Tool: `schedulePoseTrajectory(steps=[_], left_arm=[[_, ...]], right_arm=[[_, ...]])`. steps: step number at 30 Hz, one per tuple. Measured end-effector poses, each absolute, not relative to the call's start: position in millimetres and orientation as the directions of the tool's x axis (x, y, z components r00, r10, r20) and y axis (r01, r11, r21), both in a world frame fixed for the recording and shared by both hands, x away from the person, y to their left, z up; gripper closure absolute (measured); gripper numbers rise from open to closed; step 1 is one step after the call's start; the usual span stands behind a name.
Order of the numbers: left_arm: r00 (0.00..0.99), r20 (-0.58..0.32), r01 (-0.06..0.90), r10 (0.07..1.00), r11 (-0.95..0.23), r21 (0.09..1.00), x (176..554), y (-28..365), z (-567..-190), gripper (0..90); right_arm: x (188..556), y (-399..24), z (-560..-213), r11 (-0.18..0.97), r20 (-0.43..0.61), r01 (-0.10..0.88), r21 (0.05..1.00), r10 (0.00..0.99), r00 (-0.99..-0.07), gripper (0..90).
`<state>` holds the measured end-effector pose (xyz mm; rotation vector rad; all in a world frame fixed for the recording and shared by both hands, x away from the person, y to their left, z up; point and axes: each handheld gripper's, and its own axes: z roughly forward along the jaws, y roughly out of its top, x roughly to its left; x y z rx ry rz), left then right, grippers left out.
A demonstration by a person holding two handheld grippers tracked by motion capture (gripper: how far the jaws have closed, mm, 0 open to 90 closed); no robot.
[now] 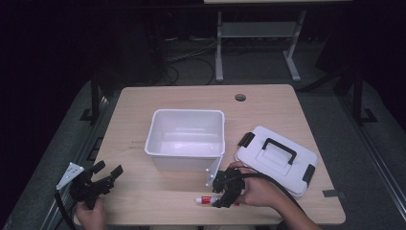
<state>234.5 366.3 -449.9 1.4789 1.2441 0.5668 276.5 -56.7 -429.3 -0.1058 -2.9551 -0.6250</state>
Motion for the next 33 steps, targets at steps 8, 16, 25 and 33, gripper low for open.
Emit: schedulePoseTrajectory(steps=[8,16,25,33], left_arm=[[0.341,-0.265,0.392,0.902,0.12,0.912,233.9,367.5,-449.8,13.7],[0.345,-0.264,0.392,0.901,0.117,0.912,234.1,367.1,-449.9,13.7],[0.343,-0.266,0.393,0.901,0.12,0.912,233.9,367.5,-450.0,13.7],[0.343,-0.268,0.392,0.9,0.122,0.912,233.8,367.8,-450.1,13.7]], right_arm=[[277.4,-50.7,-436.3,0.926,0.129,0.08,0.369,0.034,-0.991,53.4],[278.1,-50.6,-438.4,0.929,0.117,0.074,0.364,0.033,-0.993,57.6],[277.1,-49.5,-440.7,0.933,0.099,0.059,0.355,0.025,-0.995,60.9],[276.2,-49.7,-440.7,0.934,0.093,0.056,0.352,0.025,-0.995,63.9]])
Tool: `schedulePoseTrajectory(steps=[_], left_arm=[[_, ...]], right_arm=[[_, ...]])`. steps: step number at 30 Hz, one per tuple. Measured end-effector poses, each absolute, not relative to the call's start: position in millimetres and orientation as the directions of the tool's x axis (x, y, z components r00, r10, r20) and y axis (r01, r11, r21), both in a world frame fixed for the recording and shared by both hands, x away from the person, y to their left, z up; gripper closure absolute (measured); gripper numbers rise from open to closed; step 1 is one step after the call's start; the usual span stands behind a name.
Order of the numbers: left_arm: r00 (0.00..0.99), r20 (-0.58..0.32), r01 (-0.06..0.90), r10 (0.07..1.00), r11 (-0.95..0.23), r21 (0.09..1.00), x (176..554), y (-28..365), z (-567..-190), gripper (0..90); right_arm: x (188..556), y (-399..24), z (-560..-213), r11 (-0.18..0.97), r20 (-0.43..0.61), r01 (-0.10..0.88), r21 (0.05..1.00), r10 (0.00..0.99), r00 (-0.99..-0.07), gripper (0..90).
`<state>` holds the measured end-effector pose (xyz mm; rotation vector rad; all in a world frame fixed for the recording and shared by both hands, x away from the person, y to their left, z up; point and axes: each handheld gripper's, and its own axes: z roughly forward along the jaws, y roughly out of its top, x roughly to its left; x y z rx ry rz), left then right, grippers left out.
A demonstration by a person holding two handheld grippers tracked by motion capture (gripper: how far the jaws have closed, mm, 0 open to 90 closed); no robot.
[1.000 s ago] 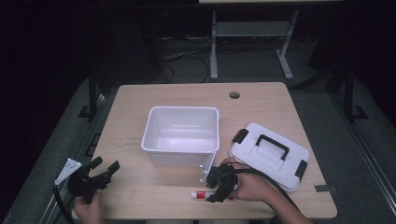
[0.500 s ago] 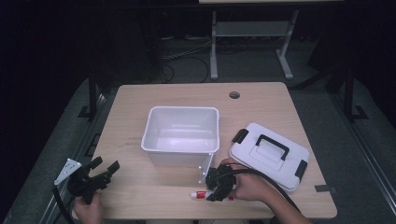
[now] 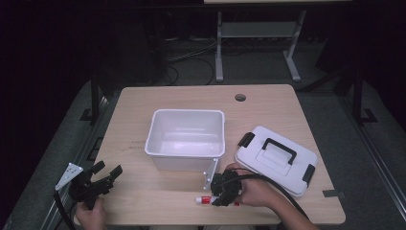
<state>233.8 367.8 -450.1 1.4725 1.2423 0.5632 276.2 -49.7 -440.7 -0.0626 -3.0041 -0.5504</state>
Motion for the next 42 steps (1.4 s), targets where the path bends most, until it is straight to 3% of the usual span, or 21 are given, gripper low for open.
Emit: schedulePoseTrajectory(steps=[8,27,42], left_arm=[[0.345,-0.268,0.392,0.9,0.121,0.912,234,367,-450,13.7],[0.343,-0.268,0.392,0.9,0.123,0.912,234,367,-450,13.7],[0.345,-0.269,0.392,0.899,0.122,0.912,234,366,-450,13.7]], right_arm=[[275,-49,-441,0.934,0.096,0.049,0.353,0.016,-0.995,68.7],[277,-51,-438,0.932,0.113,0.062,0.357,0.022,-0.993,70.8],[284,-53,-396,0.916,0.108,0.05,0.398,0.007,-0.994,70.9]])
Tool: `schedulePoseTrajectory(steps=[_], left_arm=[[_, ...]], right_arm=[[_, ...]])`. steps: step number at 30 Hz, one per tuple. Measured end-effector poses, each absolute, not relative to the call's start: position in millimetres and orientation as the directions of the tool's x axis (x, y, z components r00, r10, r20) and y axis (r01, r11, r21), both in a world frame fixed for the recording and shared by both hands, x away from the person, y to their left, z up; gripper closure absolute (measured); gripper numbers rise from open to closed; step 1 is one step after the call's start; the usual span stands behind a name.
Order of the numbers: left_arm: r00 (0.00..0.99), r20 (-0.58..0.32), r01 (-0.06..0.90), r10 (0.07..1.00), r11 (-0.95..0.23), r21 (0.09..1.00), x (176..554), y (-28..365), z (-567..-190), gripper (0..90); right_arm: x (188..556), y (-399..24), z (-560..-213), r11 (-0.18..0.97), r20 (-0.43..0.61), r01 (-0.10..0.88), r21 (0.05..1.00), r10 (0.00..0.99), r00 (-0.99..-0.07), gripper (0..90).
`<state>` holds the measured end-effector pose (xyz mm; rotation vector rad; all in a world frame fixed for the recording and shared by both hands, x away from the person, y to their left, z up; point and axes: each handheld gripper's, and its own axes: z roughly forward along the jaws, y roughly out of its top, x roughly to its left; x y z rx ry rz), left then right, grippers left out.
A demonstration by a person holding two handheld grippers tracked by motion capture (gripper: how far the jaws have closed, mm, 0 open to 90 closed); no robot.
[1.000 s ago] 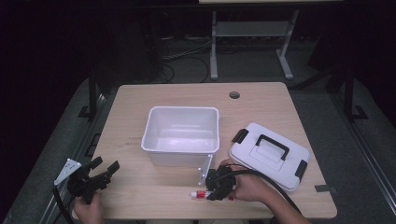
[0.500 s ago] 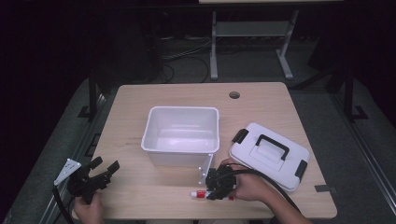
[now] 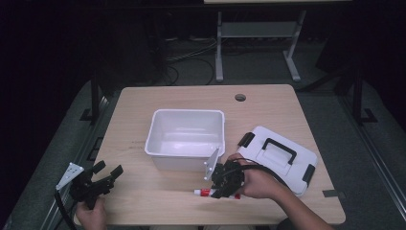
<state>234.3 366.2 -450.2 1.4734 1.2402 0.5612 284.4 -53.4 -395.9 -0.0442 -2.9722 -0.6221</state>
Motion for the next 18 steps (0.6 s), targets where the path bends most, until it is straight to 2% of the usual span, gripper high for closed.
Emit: schedulePoseTrajectory(steps=[18], left_arm=[[0.345,-0.276,0.391,0.897,0.13,0.911,235,367,-451,13.7]], right_arm=[[296,-42,-323,0.893,0.053,0.005,0.45,-0.022,-0.998,70.9]])
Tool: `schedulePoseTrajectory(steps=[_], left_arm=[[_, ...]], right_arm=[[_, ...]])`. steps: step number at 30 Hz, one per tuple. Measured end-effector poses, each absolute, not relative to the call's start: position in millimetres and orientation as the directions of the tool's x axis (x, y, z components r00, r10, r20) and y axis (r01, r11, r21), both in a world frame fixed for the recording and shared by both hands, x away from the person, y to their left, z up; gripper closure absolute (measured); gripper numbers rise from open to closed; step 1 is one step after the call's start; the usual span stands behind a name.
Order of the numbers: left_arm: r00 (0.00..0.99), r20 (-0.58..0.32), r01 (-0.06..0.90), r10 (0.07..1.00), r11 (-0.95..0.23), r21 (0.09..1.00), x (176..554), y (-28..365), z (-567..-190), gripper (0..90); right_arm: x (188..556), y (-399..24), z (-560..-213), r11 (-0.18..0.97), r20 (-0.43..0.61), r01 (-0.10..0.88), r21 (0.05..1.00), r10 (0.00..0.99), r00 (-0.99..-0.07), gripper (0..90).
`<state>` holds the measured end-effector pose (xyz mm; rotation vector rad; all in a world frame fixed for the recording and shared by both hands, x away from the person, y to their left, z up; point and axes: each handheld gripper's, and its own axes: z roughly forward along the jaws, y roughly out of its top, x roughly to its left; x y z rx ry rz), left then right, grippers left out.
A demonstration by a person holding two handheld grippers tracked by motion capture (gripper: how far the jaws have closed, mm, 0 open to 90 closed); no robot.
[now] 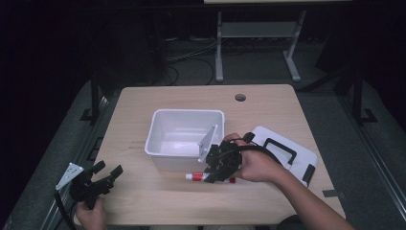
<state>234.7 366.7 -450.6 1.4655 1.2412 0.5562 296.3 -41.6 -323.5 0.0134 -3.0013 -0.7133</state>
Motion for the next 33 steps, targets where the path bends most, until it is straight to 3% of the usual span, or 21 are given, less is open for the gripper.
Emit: schedulePoseTrajectory(steps=[13,33], left_arm=[[0.345,-0.274,0.39,0.898,0.128,0.912,235,368,-451,13.7],[0.346,-0.279,0.387,0.896,0.135,0.912,234,369,-450,13.7]], right_arm=[[320,-30,-282,0.89,0.014,0.003,0.456,-0.003,-1.0,70.9],[358,-16,-281,0.906,0.014,0.048,0.42,0.046,-0.999,70.8]])
